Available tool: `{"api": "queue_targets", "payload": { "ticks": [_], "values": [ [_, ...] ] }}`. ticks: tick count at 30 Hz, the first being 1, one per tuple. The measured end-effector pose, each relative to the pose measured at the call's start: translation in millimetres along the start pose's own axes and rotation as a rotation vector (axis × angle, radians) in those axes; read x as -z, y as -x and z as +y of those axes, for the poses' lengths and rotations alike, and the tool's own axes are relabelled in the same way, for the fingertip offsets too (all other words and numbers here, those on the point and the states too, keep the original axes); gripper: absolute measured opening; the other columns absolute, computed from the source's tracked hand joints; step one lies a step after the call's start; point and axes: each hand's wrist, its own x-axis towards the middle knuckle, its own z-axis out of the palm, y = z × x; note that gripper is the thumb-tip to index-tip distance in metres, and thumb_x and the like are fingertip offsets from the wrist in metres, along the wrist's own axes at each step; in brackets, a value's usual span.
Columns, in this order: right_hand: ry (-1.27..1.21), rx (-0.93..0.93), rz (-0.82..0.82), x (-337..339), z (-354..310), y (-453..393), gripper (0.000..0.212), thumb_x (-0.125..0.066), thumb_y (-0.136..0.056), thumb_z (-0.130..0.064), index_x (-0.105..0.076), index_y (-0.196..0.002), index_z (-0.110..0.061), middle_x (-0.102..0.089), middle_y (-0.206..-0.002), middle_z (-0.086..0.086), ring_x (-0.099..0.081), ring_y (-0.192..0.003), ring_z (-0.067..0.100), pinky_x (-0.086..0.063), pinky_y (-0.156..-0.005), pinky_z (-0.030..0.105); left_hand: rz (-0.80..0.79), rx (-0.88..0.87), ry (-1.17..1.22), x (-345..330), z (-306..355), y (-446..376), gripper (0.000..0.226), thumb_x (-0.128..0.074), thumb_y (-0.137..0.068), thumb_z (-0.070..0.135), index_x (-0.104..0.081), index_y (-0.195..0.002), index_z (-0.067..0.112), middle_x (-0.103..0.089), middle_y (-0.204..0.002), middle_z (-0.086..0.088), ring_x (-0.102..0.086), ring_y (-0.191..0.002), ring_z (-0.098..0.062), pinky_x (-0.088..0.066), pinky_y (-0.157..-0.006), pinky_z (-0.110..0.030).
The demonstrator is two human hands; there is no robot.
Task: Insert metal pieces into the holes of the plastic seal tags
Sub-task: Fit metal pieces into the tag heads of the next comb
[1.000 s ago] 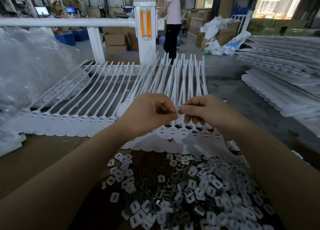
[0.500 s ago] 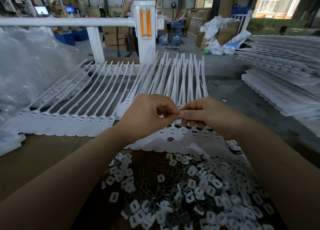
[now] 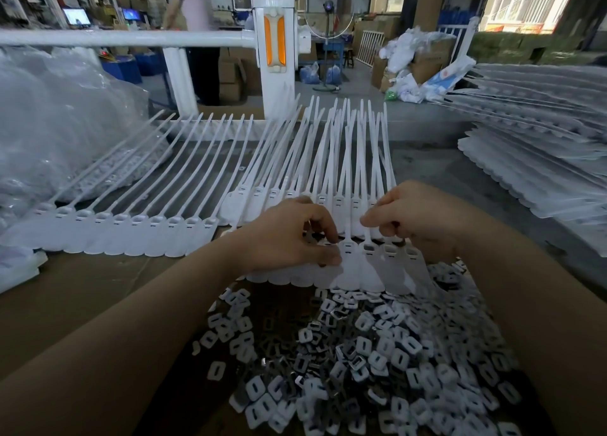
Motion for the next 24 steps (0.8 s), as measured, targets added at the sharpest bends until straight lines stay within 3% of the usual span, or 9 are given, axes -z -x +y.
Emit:
{"api": "queue_targets", "payload": {
  "ticks": [3,10,15,18,24],
  "values": [
    [0.056,-0.059,-0.029,1.1,-2.7,2.9,0.024,-0.077,-0.08,-0.023,-0.064,-0.076,-0.002,-0.057,-0.055,0.003,-0.041,-0.043,0.014,-0.033,-0.042,0.021,-0.004,0.024,0.024,-0.1,-1.5,0.1,0.021,-0.079,-0.075,0.047,-0.062,-0.086,0.041,-0.05,-0.099,0.01,-0.051,-0.084,-0.002,-0.043,-0.076,-0.02],
    [0.141,-0.091,-0.052,-1.7,-7.0,6.7,0.025,-0.076,-0.081,-0.015,-0.069,-0.084,0.009,-0.061,-0.057,0.01,-0.042,-0.037,0.012,-0.034,-0.042,0.018,-0.008,0.047,0.042,-1.3,-4.3,0.8,0.022,-0.08,-0.074,0.047,-0.061,-0.083,0.04,-0.05,-0.101,0.01,-0.05,-0.088,-0.004,-0.044,-0.079,-0.023],
    [0.198,-0.081,-0.072,-0.9,-6.5,8.5,0.028,-0.077,-0.08,-0.016,-0.064,-0.062,0.0,-0.057,-0.047,0.004,-0.04,-0.037,0.013,-0.033,-0.044,0.019,0.0,0.04,0.075,-1.8,-4.4,0.3,0.022,-0.081,-0.073,0.045,-0.062,-0.082,0.039,-0.051,-0.101,0.008,-0.052,-0.085,-0.006,-0.047,-0.079,-0.024],
    [0.147,-0.088,-0.074,-1.1,-7.1,8.0,0.025,-0.077,-0.08,-0.017,-0.066,-0.064,-0.001,-0.058,-0.05,0.005,-0.041,-0.041,0.015,-0.034,-0.047,0.022,0.008,0.034,0.077,-2.4,-4.7,-0.2,0.023,-0.082,-0.072,0.045,-0.062,-0.081,0.038,-0.051,-0.1,0.009,-0.054,-0.086,-0.008,-0.049,-0.081,-0.026],
    [0.2,-0.105,-0.082,-1.1,-5.0,6.2,0.031,-0.076,-0.08,-0.015,-0.057,-0.058,-0.004,-0.051,-0.04,0.001,-0.036,-0.031,0.011,-0.027,-0.037,0.012,0.002,0.033,0.067,-2.3,-5.9,-0.6,0.022,-0.081,-0.073,0.048,-0.062,-0.081,0.04,-0.05,-0.1,0.011,-0.053,-0.089,-0.007,-0.049,-0.084,-0.029]
  ]
}}
